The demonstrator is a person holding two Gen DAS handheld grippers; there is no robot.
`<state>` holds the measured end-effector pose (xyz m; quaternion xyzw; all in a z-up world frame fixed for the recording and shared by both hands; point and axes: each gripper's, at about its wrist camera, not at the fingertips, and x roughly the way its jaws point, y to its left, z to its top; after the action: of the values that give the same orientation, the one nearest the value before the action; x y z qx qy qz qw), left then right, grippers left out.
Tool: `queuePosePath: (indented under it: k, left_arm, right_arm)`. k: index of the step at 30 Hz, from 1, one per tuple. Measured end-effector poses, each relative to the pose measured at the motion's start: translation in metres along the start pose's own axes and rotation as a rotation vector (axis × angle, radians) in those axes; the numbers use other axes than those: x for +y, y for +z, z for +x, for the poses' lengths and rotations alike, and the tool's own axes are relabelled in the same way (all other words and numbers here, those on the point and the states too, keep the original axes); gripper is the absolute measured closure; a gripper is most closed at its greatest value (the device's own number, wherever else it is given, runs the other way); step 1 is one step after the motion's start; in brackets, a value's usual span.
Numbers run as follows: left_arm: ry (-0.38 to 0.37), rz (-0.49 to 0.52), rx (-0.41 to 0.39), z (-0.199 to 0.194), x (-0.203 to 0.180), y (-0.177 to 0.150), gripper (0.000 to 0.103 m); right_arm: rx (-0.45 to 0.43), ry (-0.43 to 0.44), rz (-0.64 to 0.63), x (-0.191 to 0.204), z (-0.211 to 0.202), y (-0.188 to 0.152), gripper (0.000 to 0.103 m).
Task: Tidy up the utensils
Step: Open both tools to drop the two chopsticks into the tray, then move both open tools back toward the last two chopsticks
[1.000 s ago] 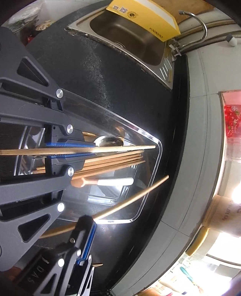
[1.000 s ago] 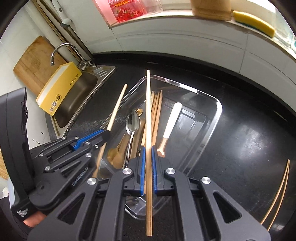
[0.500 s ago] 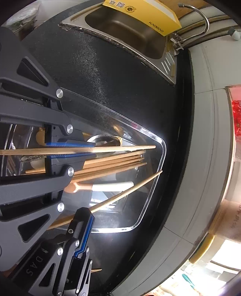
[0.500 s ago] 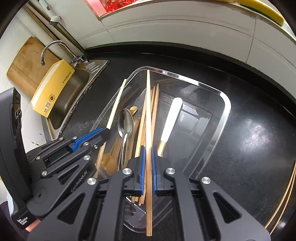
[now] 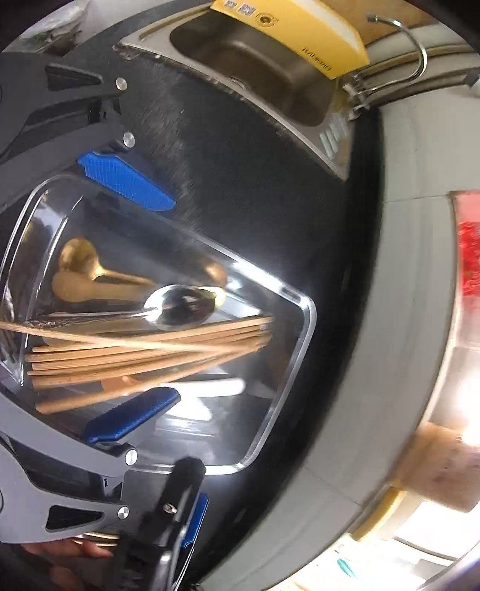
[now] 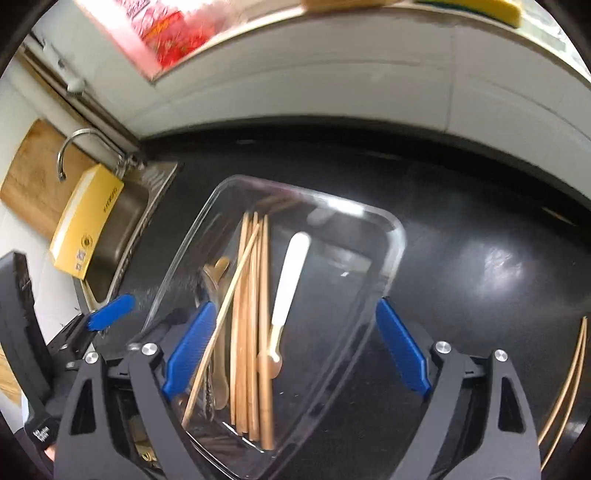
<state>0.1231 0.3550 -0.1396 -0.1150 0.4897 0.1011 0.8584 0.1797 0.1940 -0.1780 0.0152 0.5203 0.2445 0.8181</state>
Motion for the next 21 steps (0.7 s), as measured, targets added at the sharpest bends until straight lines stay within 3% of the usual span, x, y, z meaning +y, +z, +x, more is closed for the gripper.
queuePosePath:
  k: [10, 16, 21]
  left_arm:
    - [0.018, -0.035, -0.033, -0.027, 0.01, -0.001, 0.009]
    - [0.011, 0.018, -0.06, -0.051, -0.017, -0.013, 0.009]
    - [-0.029, 0.113, -0.068, -0.066, -0.063, -0.037, 0.009]
  right_arm:
    - [-0.037, 0.006, 0.002, -0.012, -0.029, -0.006, 0.017]
    - [-0.08, -0.005, 0.01, -0.028, -0.063, -0.029, 0.017]
    - [-0.129, -0.043, 0.055, -0.058, -0.102, -0.062, 0.017]
